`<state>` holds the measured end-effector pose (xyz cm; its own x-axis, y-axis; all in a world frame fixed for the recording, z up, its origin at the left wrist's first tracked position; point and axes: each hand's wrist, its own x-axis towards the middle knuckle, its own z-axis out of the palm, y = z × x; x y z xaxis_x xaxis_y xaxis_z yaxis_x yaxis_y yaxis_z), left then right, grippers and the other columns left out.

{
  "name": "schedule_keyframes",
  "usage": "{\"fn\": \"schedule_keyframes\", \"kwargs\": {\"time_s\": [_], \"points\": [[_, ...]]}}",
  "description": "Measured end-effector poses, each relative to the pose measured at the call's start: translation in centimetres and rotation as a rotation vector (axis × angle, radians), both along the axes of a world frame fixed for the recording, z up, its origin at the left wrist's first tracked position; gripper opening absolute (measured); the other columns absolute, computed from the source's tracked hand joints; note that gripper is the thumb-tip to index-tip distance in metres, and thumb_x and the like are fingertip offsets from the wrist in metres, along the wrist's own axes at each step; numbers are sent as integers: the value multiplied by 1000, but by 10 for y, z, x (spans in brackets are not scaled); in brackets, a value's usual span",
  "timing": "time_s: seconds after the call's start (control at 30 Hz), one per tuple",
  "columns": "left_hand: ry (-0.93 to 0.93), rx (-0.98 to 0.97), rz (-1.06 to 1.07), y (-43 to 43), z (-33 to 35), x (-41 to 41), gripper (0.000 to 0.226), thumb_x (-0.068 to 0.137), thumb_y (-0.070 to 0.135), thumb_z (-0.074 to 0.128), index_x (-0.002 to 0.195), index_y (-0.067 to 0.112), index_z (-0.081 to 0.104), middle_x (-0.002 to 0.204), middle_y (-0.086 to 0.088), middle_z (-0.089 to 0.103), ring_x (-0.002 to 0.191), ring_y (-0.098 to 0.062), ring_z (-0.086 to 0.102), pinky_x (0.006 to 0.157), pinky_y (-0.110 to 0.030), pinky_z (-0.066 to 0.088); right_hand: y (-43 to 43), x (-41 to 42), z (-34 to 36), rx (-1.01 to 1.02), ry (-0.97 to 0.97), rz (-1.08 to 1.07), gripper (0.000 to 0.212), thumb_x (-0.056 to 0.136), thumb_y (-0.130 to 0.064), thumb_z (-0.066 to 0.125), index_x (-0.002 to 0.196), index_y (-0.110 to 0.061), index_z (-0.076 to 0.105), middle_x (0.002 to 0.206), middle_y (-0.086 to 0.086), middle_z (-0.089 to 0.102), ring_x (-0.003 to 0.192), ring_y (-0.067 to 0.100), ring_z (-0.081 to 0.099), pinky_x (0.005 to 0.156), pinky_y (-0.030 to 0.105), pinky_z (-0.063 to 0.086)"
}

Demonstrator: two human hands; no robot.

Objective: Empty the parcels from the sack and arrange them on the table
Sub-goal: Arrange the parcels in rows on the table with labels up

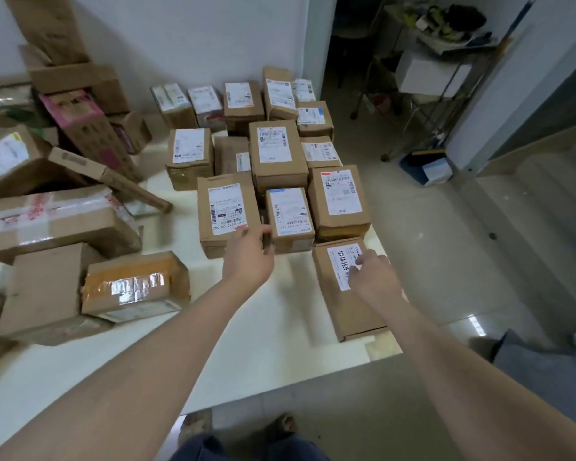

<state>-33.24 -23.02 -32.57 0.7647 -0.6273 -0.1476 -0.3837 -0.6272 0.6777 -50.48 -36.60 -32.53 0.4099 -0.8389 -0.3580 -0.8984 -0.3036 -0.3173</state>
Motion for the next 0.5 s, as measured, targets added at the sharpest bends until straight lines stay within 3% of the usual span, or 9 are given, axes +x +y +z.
{"fn": "schedule_keyframes", "kwargs": {"time_s": [0.07,0.13,0.2,0.27,0.33,0.4,0.43,0.5], "points": [[-112,-8,82,25,10,21,45,87,6,53,127,26,58,131,-5,50,120,-27,43,101,-35,40,18,29,3,82,-157,131,26,95,-25,51,119,-20,58,111,-3,63,106,22,58,83,27,44],[-263,69,138,56,18,46,54,80,-2,54,125,27,58,127,-5,51,118,-27,40,100,-31,34,47,59,6,151,-226,328,26,94,-28,57,120,-22,59,102,-8,61,98,17,60,83,29,48],[-370,208,172,91,24,72,56,76,-3,56,124,28,56,128,-6,52,120,-28,40,99,-33,32,82,89,10,218,-256,473,40,91,-32,63,130,-27,52,114,-9,57,103,15,58,91,33,49],[-394,391,172,128,26,95,55,80,-1,55,126,28,52,130,-8,51,123,-29,39,103,-37,32,117,119,10,234,-260,598,64,88,-35,67,144,-28,38,137,-6,46,126,18,46,104,34,41],[-317,541,115,165,28,111,55,85,2,52,132,31,48,130,-9,52,123,-30,41,105,-40,33,150,149,9,238,-247,681,87,83,-35,73,153,-28,20,156,-2,24,143,26,22,114,37,27],[-217,570,-2,194,31,119,59,87,4,50,137,35,44,136,-7,51,123,-30,44,100,-40,39,178,174,7,262,-206,739,106,78,-34,78,155,-29,5,162,-5,1,148,29,7,118,40,18],[-207,560,-74,205,33,121,62,88,4,49,140,37,42,140,-4,48,124,-29,45,100,-38,41,189,185,4,260,-179,765,112,76,-33,80,155,-30,1,162,-6,-5,148,31,7,118,41,19],[-233,510,-160,219,35,123,67,87,2,46,142,40,40,143,0,46,125,-27,45,102,-38,40,205,198,-4,207,-131,798,112,74,-29,81,155,-29,3,159,-6,2,142,35,25,111,41,34]]}}
